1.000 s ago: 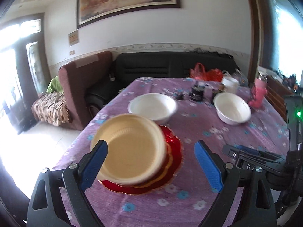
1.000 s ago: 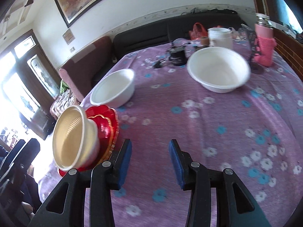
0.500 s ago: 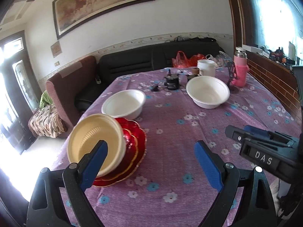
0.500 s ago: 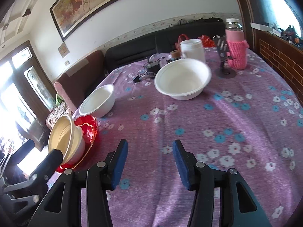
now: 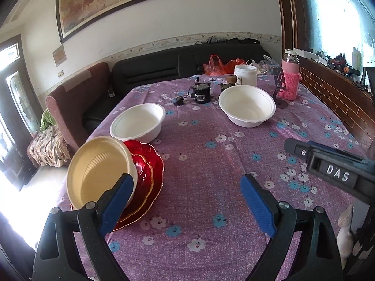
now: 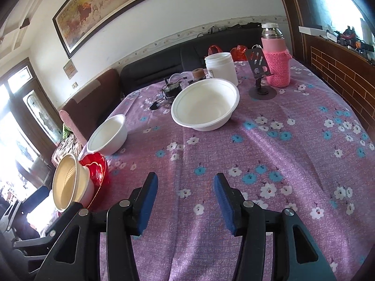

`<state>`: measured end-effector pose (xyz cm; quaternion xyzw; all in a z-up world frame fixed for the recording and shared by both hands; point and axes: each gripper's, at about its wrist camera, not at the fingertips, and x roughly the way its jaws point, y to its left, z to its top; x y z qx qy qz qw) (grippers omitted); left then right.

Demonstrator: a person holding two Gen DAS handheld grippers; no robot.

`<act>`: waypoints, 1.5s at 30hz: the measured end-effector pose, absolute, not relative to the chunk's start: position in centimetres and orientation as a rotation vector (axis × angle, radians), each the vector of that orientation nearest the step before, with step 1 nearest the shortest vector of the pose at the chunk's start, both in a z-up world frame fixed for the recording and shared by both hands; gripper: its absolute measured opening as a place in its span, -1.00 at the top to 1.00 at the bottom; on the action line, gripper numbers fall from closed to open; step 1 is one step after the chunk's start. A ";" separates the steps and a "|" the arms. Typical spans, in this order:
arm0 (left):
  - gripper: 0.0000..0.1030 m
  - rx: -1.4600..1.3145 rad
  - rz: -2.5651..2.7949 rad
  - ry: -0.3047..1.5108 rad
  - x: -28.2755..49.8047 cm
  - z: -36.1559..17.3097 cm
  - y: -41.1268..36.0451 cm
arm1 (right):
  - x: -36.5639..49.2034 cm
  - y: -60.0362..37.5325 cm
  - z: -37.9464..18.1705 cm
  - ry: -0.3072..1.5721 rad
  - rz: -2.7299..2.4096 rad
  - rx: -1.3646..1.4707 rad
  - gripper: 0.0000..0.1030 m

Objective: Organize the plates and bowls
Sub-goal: 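Open the right gripper and withdraw it from the stack, then grasp the rim of a white bowl on the table with the right gripper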

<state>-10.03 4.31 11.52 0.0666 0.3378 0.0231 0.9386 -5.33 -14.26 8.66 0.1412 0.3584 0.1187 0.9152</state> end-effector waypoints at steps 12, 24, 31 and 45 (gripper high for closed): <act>-0.79 0.034 -0.059 0.750 -5.4 9.4 3.1 | -3.6 -17.4 9.4 0.728 0.138 0.311 -0.08; -0.79 -0.116 -0.128 0.856 0.5 3.8 3.5 | 1.2 -18.6 7.6 0.811 0.061 0.323 -0.08; -0.79 -0.096 -0.085 0.838 0.9 2.9 4.3 | 6.0 -18.8 7.5 0.842 0.063 0.357 -0.08; -0.82 -0.029 -0.070 0.839 1.0 2.4 3.9 | 15.4 -17.7 2.9 1.005 0.018 0.400 0.67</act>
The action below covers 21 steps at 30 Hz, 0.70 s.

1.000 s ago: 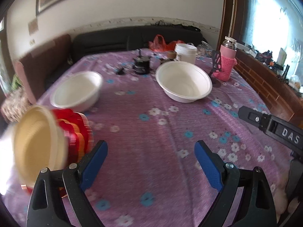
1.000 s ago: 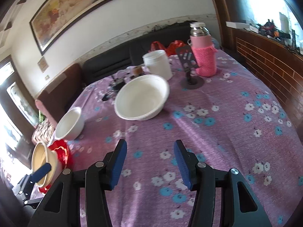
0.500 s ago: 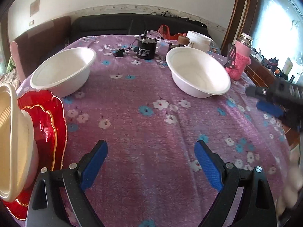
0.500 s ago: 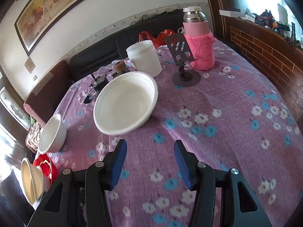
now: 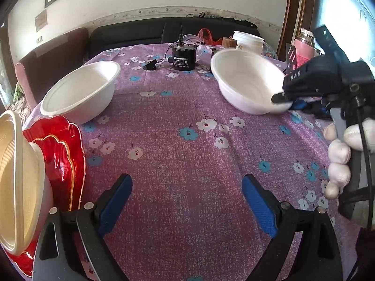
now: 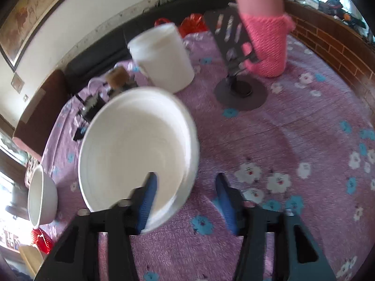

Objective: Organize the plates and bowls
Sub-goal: 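Grasp the rim of a white bowl on the table with the right gripper, then lift the white bowl with the right gripper while the left gripper grasps its rim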

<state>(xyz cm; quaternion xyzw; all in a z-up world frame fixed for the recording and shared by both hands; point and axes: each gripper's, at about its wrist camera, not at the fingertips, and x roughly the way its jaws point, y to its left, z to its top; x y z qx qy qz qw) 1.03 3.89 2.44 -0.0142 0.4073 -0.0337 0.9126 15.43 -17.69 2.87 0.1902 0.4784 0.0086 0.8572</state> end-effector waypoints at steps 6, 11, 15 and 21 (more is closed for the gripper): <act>-0.82 -0.079 -0.089 0.828 0.9 2.9 4.6 | 13.2 -19.7 2.9 1.033 0.097 0.539 0.81; -0.82 -0.124 -0.112 0.805 0.6 3.5 5.2 | 8.5 -21.7 3.8 1.109 0.177 0.551 0.86; -0.82 -0.134 -0.141 0.781 0.1 3.9 5.0 | 3.6 -22.4 3.3 1.209 0.239 0.544 0.83; -0.82 -0.127 -0.168 0.785 -0.4 4.2 4.0 | -0.8 -23.1 3.4 1.123 0.240 0.492 0.52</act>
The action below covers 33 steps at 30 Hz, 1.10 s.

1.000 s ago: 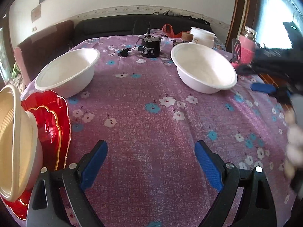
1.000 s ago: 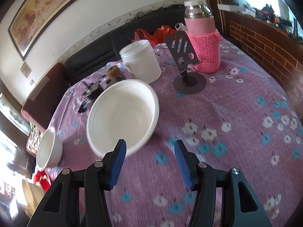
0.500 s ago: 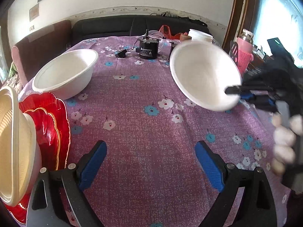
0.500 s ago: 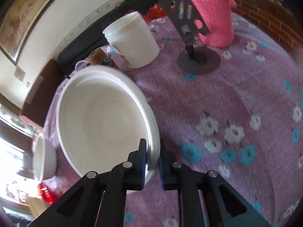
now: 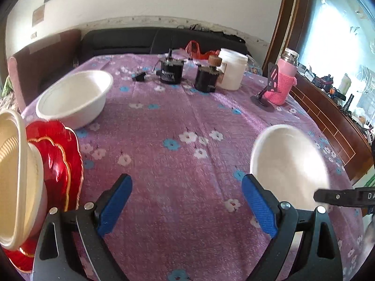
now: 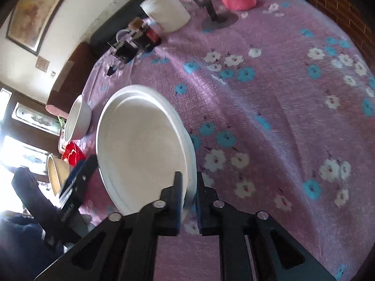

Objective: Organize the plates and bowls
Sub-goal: 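Lift the white bowl with the right gripper while the left gripper grasps its rim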

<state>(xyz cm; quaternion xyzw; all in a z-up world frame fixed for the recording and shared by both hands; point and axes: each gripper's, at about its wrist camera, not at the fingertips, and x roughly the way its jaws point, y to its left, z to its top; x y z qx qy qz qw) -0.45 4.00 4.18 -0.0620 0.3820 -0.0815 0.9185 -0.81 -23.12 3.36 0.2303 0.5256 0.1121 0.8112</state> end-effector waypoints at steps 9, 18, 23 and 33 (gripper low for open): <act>-0.82 -0.089 -0.118 0.806 -0.8 6.1 2.1 | -1.6 -23.0 2.3 0.864 0.168 0.486 0.04; -0.82 0.056 -0.081 0.813 -0.2 5.7 -2.4 | -2.2 -21.9 2.0 0.806 0.137 0.397 0.05; -0.82 0.136 -0.056 0.785 0.1 5.8 -4.1 | -2.7 -21.6 2.4 0.788 0.129 0.367 0.05; -0.82 0.190 -0.048 0.790 0.8 5.0 -5.7 | -2.5 -21.8 2.3 0.791 0.090 0.351 0.20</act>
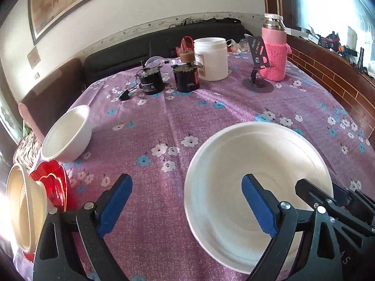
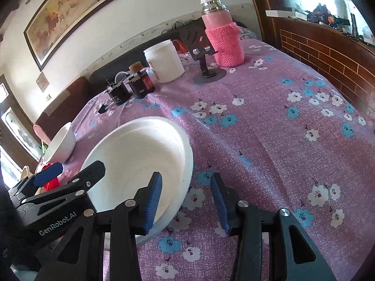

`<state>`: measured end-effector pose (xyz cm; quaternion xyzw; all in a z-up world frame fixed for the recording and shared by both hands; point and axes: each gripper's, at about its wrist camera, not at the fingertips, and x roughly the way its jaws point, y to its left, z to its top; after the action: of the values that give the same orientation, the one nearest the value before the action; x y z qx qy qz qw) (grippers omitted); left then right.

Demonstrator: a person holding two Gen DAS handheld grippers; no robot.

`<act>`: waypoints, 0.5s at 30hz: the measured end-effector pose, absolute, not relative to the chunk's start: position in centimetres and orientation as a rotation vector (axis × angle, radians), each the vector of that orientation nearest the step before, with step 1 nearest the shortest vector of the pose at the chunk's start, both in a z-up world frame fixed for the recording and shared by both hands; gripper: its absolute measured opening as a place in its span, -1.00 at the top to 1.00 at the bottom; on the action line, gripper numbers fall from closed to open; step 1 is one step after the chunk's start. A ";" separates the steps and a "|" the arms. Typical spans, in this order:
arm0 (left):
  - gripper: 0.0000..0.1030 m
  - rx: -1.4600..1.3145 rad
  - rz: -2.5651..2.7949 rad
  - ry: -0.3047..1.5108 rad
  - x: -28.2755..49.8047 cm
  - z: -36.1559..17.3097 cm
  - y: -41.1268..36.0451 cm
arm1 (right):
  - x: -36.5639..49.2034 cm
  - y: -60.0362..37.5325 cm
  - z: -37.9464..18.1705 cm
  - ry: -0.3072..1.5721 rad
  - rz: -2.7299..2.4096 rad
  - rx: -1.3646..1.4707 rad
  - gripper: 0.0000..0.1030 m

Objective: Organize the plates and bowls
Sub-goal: 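Lift the white bowl with the right gripper while the left gripper grasps its rim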

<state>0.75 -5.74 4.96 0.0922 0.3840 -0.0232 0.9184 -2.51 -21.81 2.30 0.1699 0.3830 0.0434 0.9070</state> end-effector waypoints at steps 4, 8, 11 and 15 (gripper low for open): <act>-0.82 0.182 -0.050 0.804 1.0 4.6 -6.0 | -2.3 -21.7 2.0 0.807 0.090 0.345 0.33; -0.82 0.177 -0.051 0.815 1.1 4.4 -6.1 | -2.1 -21.6 1.7 0.822 0.098 0.348 0.41; -0.82 0.180 -0.053 0.816 1.2 4.3 -6.2 | -2.0 -21.5 1.7 0.827 0.101 0.345 0.46; -0.75 0.181 -0.066 0.816 1.1 4.3 -6.4 | -1.9 -21.4 1.5 0.833 0.104 0.343 0.56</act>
<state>1.14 -6.35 4.26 0.0880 0.3963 -0.0318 0.9133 -1.94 -21.45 1.54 0.1659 0.4024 0.0502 0.8989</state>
